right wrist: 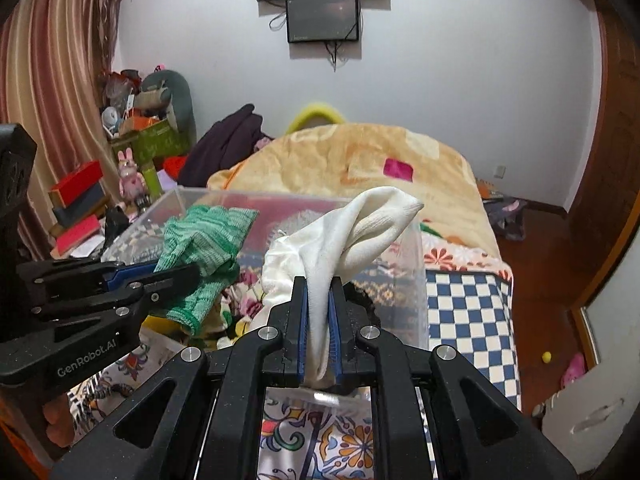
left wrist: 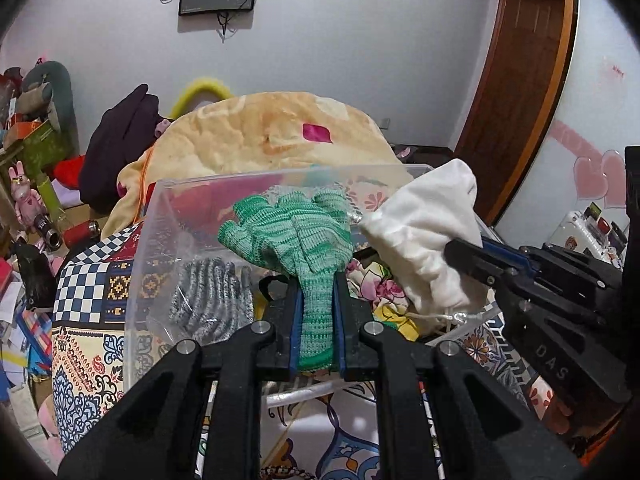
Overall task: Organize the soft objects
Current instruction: 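Carry the glove over the clear box while the right gripper brings the white pouch, both releasing, then grasp the black beaded bracelet with the left gripper while the right gripper grasps the red tasselled pouch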
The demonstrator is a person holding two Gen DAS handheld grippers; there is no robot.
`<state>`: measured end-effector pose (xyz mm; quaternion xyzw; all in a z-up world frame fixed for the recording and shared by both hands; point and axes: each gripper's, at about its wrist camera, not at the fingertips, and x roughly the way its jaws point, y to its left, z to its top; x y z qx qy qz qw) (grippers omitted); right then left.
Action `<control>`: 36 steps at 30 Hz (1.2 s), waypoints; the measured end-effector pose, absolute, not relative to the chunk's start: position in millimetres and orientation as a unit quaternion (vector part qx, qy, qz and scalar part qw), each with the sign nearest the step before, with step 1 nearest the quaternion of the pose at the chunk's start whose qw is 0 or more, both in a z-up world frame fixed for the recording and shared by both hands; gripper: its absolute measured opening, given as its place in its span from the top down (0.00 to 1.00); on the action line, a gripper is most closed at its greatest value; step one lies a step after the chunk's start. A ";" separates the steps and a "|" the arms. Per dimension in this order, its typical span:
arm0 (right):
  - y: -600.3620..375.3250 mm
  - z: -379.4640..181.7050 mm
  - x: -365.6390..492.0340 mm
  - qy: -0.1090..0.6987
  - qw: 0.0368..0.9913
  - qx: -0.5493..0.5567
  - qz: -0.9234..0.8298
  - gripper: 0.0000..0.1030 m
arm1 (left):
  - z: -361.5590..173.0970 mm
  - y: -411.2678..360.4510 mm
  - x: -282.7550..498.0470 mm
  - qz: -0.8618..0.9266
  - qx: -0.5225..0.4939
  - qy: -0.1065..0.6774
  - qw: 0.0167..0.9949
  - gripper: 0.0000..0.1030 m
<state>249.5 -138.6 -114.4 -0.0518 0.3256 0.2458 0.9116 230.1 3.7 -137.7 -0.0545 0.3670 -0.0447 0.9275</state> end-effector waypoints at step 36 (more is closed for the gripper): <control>-157.3 -96.8 165.0 0.295 0.912 -0.054 0.279 0.06 | -96.9 20.9 98.1 -0.033 -0.040 0.319 0.946 0.09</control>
